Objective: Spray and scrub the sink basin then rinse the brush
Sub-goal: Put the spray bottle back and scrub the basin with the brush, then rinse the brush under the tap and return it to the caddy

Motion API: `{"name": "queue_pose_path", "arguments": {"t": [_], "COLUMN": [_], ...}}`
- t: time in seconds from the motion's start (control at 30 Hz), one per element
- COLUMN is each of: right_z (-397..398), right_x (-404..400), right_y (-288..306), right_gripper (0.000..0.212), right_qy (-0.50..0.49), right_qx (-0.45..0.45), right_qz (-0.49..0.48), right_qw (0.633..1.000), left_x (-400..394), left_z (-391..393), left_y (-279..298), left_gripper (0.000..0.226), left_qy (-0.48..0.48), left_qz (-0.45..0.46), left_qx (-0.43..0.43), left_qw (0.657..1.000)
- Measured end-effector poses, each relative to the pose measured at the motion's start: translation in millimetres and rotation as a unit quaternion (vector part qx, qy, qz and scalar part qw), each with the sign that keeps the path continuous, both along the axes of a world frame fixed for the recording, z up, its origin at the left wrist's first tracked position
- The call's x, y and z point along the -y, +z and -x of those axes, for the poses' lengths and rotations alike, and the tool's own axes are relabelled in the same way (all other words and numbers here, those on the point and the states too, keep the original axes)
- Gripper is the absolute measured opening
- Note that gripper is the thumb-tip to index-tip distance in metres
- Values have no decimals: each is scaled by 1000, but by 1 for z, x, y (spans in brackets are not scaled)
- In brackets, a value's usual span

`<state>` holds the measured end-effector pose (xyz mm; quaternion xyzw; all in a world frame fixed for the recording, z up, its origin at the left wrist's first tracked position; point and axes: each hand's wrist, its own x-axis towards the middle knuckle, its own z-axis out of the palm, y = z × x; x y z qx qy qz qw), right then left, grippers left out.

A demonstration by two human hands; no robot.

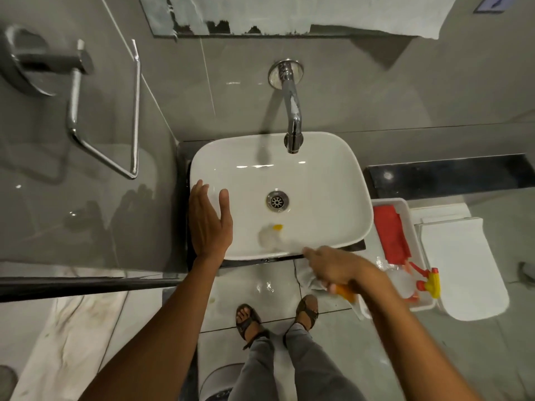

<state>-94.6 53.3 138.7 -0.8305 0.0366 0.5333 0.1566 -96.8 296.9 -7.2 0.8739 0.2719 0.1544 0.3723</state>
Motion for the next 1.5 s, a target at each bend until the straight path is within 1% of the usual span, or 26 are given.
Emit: {"name": "queue_pose_path", "arguments": {"t": [0.03,0.1,0.13,0.2,0.23,0.27,0.33,0.4,0.47,0.53,0.67,0.8,0.9,0.97,1.03,1.07,1.1,1.17,1.27,1.4,1.5], "right_z": [7,16,18,12,5,-4,-29,-56,-81,-94,-73,-22,7,17,23,25,26,27,24,16,13], "right_x": [-17,-62,-84,-123,-135,-141,-136,-114,-79,-36,28,29,13,-1,-14,-20,-24,-32,-38,-40,-40], "right_y": [0,-6,-13,-36,-47,-56,-66,-71,-71,-65,-41,-33,-34,-33,-31,-28,-26,-23,-19,-14,-9], "right_gripper": [37,30,26,25,29,34,44,45,44,43,40,36,37,36,34,36,43,53,50,48,46], "right_qy": [-2,45,61,52,27,-20,-101,-144,-157,-109,-7,61,69,39,-10,-45,-86,-140,-209,-243,-252], "right_qx": [3,23,42,105,140,167,198,223,244,245,174,123,137,137,126,125,133,166,220,245,258], "right_qz": [-40,-72,-85,-93,-85,-72,-53,-40,2,51,120,104,58,24,-1,-16,-33,-55,-86,-124,-133], "right_qw": [999,996,994,989,986,983,974,963,957,962,977,985,987,990,992,991,987,975,949,931,923], "left_x": [0,0,0,-1,-1,-1,-1,-1,0,0,1,2,5,11,19,25,31,42,59,69,73], "left_z": [0,1,1,0,0,-1,-1,1,1,1,2,3,6,2,-10,-19,-29,-51,-79,-106,-119], "left_y": [-1,-3,-4,-6,-8,-9,-8,-7,-6,-5,-3,3,10,18,38,51,66,95,132,158,167], "left_gripper": [80,79,79,78,77,77,78,79,79,79,76,72,58,48,41,44,52,64,71,79,75], "left_qy": [2,6,6,5,5,8,14,11,9,11,7,-4,-46,-80,-109,-133,-158,-176,-165,-145,-149], "left_qz": [4,10,12,7,-1,-7,-3,4,6,4,-13,-30,-88,-139,-140,-124,-111,-98,-96,-118,-120], "left_qx": [1,5,8,20,27,29,24,23,25,22,22,23,14,1,0,-2,-5,-7,-12,-54,-80], "left_qw": [1000,1000,1000,1000,1000,1000,1000,1000,1000,1000,1000,999,995,987,984,983,981,979,981,981,978]}}
